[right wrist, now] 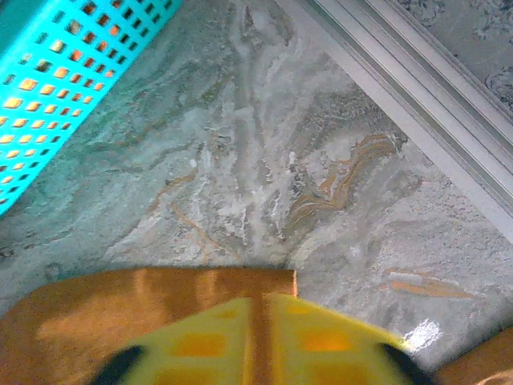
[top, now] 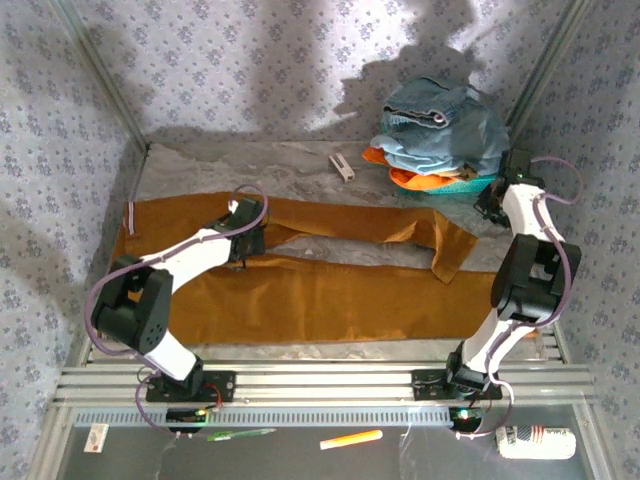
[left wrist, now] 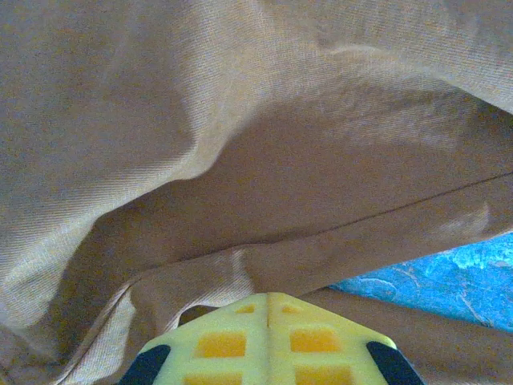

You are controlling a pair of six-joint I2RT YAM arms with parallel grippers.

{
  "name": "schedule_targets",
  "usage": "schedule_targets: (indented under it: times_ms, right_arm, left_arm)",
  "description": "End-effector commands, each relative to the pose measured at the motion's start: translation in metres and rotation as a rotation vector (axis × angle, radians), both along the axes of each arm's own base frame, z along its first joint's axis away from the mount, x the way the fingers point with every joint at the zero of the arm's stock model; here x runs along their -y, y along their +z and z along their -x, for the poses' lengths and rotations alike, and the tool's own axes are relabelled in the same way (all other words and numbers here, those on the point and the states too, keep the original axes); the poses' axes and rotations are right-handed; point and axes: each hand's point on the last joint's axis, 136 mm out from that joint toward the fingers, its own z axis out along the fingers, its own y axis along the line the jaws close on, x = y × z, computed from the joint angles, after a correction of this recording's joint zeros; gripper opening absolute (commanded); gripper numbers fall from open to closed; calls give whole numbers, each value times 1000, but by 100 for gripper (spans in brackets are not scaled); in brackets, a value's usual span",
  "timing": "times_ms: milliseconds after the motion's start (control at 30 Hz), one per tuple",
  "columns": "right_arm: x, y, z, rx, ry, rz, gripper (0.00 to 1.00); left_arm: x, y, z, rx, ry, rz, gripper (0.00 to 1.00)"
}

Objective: Fold and stack the trousers

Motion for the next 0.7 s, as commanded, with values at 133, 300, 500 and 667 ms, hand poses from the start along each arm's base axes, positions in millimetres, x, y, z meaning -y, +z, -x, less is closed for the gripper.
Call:
schedule_targets:
  times_ms: [133,300,500,667]
  right_arm:
    - [0,-72,3,-174,20,-90,65]
    - [-6,-105,-1,-249,38,-159,55]
    - [-1,-101,12,-224,-7,-138,6]
    - [7,-47,8,-112,-32,-69,0]
  left_arm:
    - [15,-8,-2,-36,-27,52,0]
    - [15,-1,-2,-12,-31,62,0]
    - [9,1,-1,2,-20,42,0]
    - [8,8,-2,14,-26,39,0]
